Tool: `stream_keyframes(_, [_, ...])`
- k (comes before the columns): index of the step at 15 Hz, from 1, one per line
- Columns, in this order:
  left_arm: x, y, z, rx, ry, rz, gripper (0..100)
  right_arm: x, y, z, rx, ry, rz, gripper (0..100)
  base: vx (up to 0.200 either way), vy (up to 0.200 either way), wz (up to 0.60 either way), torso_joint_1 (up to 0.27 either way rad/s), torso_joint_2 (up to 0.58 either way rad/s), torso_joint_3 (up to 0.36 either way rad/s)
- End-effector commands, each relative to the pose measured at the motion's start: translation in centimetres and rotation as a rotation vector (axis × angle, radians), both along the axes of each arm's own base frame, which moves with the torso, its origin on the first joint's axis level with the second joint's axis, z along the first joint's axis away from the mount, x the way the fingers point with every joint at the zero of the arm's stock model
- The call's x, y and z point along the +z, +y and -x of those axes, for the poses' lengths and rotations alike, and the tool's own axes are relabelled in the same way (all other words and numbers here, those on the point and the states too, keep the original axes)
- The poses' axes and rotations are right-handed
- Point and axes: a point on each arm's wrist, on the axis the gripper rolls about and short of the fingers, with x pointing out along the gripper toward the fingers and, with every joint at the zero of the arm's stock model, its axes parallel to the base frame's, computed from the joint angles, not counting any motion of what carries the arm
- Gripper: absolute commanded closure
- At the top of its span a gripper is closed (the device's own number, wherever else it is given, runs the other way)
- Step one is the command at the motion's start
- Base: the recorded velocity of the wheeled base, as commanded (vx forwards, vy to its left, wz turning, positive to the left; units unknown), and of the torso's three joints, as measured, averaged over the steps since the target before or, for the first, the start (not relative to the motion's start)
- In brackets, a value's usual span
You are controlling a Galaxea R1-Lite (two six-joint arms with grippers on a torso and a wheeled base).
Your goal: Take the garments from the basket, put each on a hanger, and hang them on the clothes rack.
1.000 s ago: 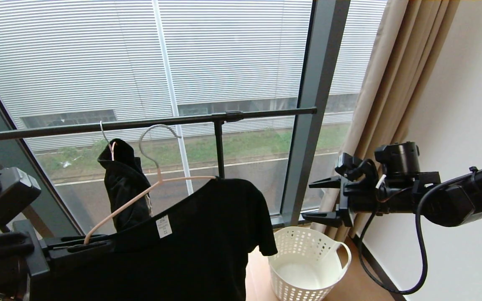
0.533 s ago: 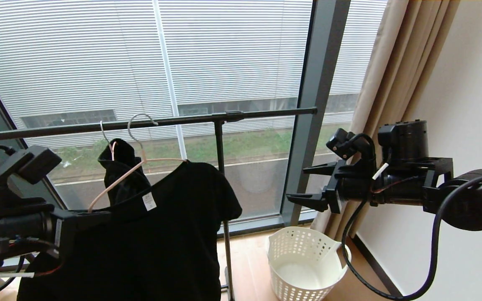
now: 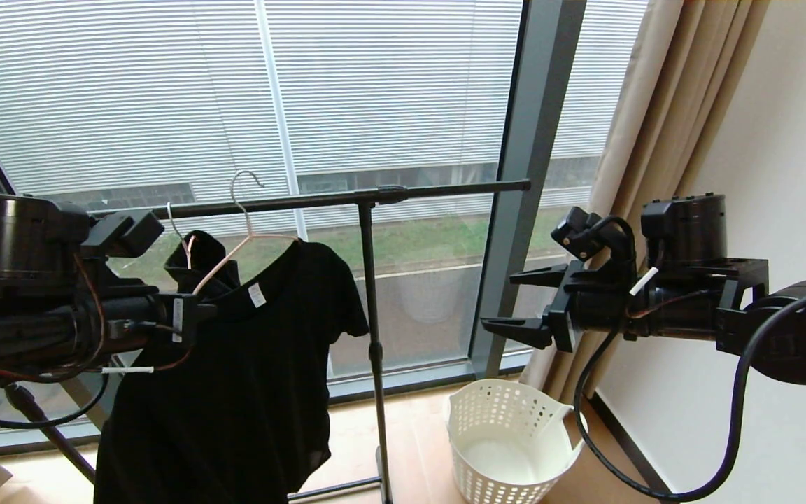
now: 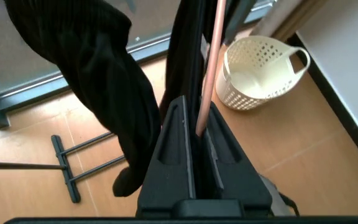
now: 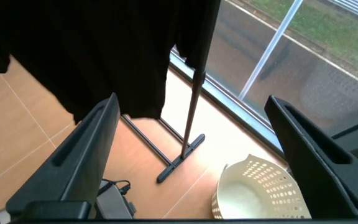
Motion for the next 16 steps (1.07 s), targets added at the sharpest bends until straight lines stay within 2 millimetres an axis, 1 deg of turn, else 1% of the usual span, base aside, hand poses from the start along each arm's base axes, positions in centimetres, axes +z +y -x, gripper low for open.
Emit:
stream_keyframes(1, [-1.2, -1.1, -3.0, 0.002, 0.030, -0.005, 100, -0.2, 0.1, -0.1, 0.000, 0.005, 0.003, 0, 0.000, 0.000, 0.00, 0.000, 0.00, 0.000])
stream_keyframes(2, [-1.4, -1.3, -3.5, 0.005, 0.032, 0.002, 100, -0.2, 0.1, -0.1, 0.000, 0.005, 0.003, 0, 0.000, 0.000, 0.00, 0.000, 0.00, 0.000])
stream_keyframes(3, [-1.8, -1.8, -4.5, 0.016, 0.030, 0.030, 100, -0.3, 0.1, -0.1, 0.000, 0.006, 0.003, 0, 0.000, 0.000, 0.00, 0.000, 0.00, 0.000])
stream_keyframes(5, [-2.6, -1.9, -5.3, 0.038, 0.047, 0.019, 100, -0.3, 0.1, -0.1, 0.001, 0.008, 0.005, 0, 0.000, 0.000, 0.00, 0.000, 0.00, 0.000])
stream_keyframes(8, [-3.3, -2.1, -6.2, 0.041, 0.054, 0.023, 100, -0.9, 0.2, -0.3, 0.007, 0.021, 0.017, 0, 0.000, 0.000, 0.00, 0.000, 0.00, 0.000])
stream_keyframes(10, [-3.9, -2.2, -6.7, 0.041, 0.052, 0.023, 100, -1.2, 0.4, -0.2, 0.013, 0.028, 0.019, 0, 0.000, 0.000, 0.00, 0.000, 0.00, 0.000])
stream_keyframes(16, [-4.3, -2.2, -6.9, 0.052, 0.070, 0.035, 100, -1.3, 0.5, -0.3, 0.014, 0.033, 0.021, 0, 0.000, 0.000, 0.00, 0.000, 0.00, 0.000])
